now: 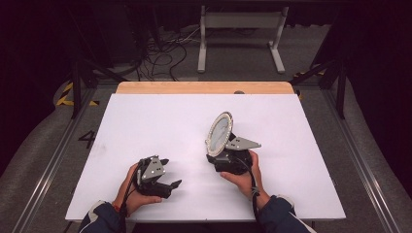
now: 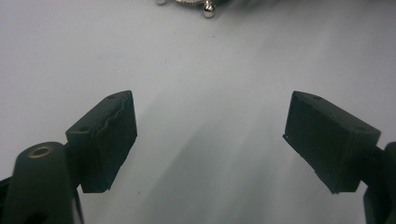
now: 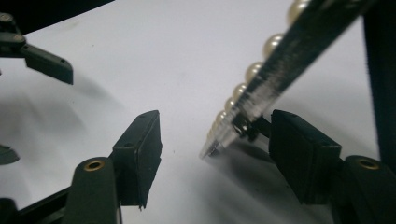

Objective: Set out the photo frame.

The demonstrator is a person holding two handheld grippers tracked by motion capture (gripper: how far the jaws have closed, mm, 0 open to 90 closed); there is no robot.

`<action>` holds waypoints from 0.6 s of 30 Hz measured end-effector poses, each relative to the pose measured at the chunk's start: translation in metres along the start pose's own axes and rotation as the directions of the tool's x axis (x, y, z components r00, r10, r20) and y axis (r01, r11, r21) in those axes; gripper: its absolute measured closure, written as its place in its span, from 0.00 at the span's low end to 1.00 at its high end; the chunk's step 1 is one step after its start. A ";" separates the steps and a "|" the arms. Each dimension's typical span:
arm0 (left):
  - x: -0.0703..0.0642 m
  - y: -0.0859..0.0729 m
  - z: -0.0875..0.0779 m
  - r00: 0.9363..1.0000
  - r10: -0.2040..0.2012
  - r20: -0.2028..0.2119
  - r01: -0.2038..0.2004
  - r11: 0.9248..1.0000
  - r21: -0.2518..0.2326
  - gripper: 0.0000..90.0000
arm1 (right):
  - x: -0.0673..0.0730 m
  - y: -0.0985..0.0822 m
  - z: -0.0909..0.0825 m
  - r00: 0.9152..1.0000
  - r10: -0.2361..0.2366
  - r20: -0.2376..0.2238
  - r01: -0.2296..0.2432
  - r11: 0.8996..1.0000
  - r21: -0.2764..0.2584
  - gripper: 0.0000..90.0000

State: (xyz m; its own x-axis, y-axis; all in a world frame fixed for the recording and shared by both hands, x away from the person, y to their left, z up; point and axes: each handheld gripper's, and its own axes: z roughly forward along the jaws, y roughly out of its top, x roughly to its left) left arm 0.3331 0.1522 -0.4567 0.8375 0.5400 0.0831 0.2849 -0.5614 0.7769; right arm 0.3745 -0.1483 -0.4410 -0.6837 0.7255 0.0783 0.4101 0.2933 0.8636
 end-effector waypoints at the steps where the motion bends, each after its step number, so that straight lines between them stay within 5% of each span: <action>1: 0.000 -0.001 0.000 1.000 -0.003 -0.006 0.003 1.000 0.002 0.19 | 0.001 0.001 0.004 1.000 0.009 0.008 -0.009 1.000 0.000 0.38; 10: 0.000 -0.004 -0.003 1.000 -0.011 -0.006 0.011 1.000 0.000 0.19 | 0.003 0.005 0.016 0.997 0.067 0.035 -0.067 0.998 -0.009 0.40; 18: 0.001 -0.003 -0.001 1.000 -0.002 -0.005 0.002 1.000 0.006 0.19 | -0.003 0.003 0.014 0.994 0.096 0.048 -0.096 0.995 -0.009 0.60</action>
State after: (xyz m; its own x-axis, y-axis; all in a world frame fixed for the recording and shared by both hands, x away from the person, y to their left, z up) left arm 0.3322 0.1549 -0.4581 0.8349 0.5438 0.0846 0.2893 -0.5644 0.7732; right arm 0.3864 -0.1408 -0.4458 -0.6113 0.7794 0.1372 0.4684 0.2166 0.8565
